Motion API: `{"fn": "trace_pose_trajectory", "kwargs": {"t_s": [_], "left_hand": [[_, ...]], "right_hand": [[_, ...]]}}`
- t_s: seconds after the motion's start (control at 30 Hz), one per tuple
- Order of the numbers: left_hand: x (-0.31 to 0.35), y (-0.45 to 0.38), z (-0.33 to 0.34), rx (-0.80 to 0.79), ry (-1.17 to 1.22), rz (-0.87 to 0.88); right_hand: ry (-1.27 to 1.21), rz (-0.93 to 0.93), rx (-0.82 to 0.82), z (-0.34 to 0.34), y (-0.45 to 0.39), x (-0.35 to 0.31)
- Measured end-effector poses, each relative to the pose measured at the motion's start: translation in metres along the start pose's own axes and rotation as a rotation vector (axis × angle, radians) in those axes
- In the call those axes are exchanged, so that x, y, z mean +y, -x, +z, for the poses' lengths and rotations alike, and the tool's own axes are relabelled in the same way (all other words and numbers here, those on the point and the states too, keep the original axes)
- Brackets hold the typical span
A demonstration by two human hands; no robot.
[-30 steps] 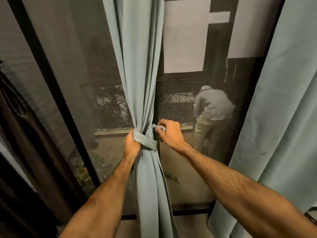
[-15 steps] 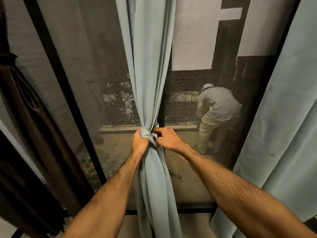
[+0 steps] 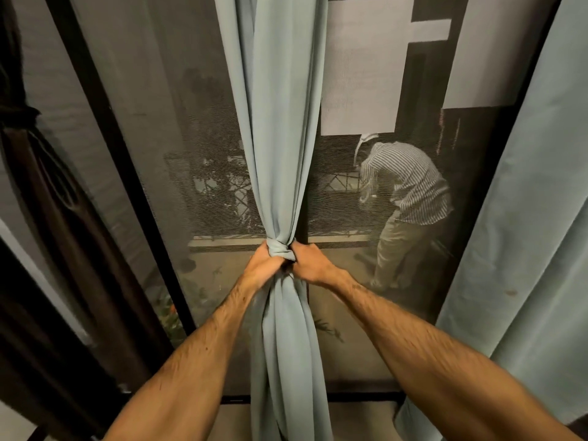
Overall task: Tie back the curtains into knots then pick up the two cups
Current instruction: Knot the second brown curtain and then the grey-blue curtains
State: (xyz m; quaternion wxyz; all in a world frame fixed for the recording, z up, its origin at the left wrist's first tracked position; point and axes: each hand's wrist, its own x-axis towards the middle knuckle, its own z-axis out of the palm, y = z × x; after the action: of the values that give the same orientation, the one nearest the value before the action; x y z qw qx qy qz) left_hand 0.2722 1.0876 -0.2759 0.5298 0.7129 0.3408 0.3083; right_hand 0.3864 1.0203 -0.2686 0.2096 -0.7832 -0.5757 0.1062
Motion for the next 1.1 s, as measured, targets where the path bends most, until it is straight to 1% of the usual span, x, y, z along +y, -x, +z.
{"fn": "trace_pose_trajectory", "kwargs": {"t_s": [0.07, 0.1, 0.2, 0.27, 0.3, 0.33, 0.37, 0.4, 0.43, 0.47, 0.5, 0.53, 0.57, 0.63, 0.77, 0.83, 0.87, 0.93, 1.0, 1.1], "left_hand": [[-0.001, -0.002, -0.004, -0.026, 0.002, -0.019], [-0.003, -0.003, -0.006, -0.02, 0.004, -0.023], [-0.008, -0.01, -0.008, -0.006, -0.061, 0.024], [-0.01, -0.013, -0.005, -0.001, -0.083, 0.047], [-0.01, -0.014, -0.004, 0.039, -0.095, 0.044], [-0.011, -0.015, -0.003, 0.097, -0.12, 0.035], [-0.015, -0.017, -0.004, 0.142, -0.135, 0.007], [-0.014, -0.016, -0.005, 0.166, -0.154, -0.031], [-0.016, -0.018, -0.006, 0.182, -0.174, -0.062], [-0.015, -0.017, -0.006, 0.19, -0.187, -0.087], [-0.012, -0.014, -0.006, 0.191, -0.192, -0.09], [-0.01, -0.012, -0.004, 0.182, -0.185, -0.085], [-0.009, -0.011, -0.002, 0.174, -0.171, -0.078], [-0.006, -0.007, 0.001, 0.147, -0.153, -0.058], [-0.009, -0.006, 0.001, 0.107, -0.123, -0.051], [-0.007, -0.003, 0.0, 0.116, -0.096, -0.033], [-0.009, -0.004, 0.0, 0.1, -0.065, -0.015], [-0.008, -0.003, 0.0, 0.033, -0.018, 0.018], [-0.009, -0.006, -0.007, -0.051, -0.014, 0.015], [-0.016, -0.014, -0.023, -0.189, -0.084, -0.046]], "right_hand": [[-0.037, -0.007, -0.015, -0.002, 0.0, 0.001], [-0.069, -0.005, 0.02, 0.0, 0.002, 0.003], [-0.138, 0.015, 0.254, 0.015, 0.009, 0.005], [-0.217, 0.076, 0.399, 0.029, 0.015, 0.006], [-0.267, 0.131, 0.466, 0.033, 0.018, 0.007], [-0.315, 0.213, 0.517, 0.035, 0.02, 0.007], [-0.344, 0.325, 0.532, 0.036, 0.022, 0.007], [-0.406, 0.453, 0.498, 0.038, 0.022, 0.008], [-0.575, 0.573, 0.431, 0.039, 0.023, 0.008], [-0.869, 0.671, 0.348, 0.043, 0.022, 0.007], [-1.204, 0.731, 0.251, 0.045, 0.023, 0.003], [-1.445, 0.762, 0.185, 0.048, 0.024, 0.0], [-1.591, 0.777, 0.164, 0.051, 0.022, -0.002], [-1.694, 0.78, 0.152, 0.055, 0.02, -0.007], [-1.756, 0.776, 0.149, 0.058, 0.017, -0.008], [-1.724, 0.766, 0.175, 0.062, 0.013, -0.006], [-1.666, 0.769, 0.212, 0.063, 0.011, -0.005], [-1.462, 0.778, 0.278, 0.067, 0.008, 0.003], [-1.18, 0.777, 0.341, 0.077, 0.01, 0.017], [-0.834, 0.722, 0.395, 0.095, 0.021, 0.041]]}}
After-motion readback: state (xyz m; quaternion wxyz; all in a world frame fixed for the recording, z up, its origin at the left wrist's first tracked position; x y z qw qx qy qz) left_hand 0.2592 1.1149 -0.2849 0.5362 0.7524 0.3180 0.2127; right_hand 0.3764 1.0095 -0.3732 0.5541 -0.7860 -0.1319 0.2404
